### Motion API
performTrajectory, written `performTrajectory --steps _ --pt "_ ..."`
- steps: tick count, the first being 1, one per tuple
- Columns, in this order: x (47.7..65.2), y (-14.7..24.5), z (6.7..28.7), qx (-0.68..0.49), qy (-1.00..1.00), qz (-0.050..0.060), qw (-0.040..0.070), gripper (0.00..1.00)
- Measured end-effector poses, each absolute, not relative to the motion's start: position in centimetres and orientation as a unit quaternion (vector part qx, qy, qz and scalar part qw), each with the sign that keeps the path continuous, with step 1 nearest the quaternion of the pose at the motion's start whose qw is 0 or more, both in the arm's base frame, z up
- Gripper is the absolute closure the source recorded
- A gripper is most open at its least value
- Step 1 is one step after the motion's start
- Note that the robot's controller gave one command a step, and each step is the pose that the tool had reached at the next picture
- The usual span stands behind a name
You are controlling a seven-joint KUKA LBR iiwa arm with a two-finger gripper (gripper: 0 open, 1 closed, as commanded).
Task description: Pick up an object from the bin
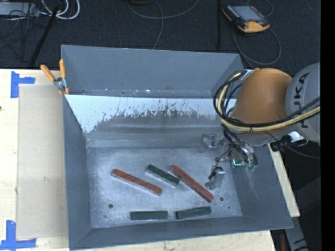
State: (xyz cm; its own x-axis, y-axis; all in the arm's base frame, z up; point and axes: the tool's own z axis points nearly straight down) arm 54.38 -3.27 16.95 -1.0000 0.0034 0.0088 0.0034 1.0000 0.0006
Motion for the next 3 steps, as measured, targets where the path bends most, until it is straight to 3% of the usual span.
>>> performTrajectory --steps 1,2,3 --pt "54.3 -3.2 6.5 -0.05 -0.999 0.0 0.005 0.0" --pt "54.6 -3.2 7.0 -0.049 -0.999 0.0 0.0 1.0" --pt "56.0 -0.1 23.6 -0.055 -0.998 -0.001 -0.005 1.0"
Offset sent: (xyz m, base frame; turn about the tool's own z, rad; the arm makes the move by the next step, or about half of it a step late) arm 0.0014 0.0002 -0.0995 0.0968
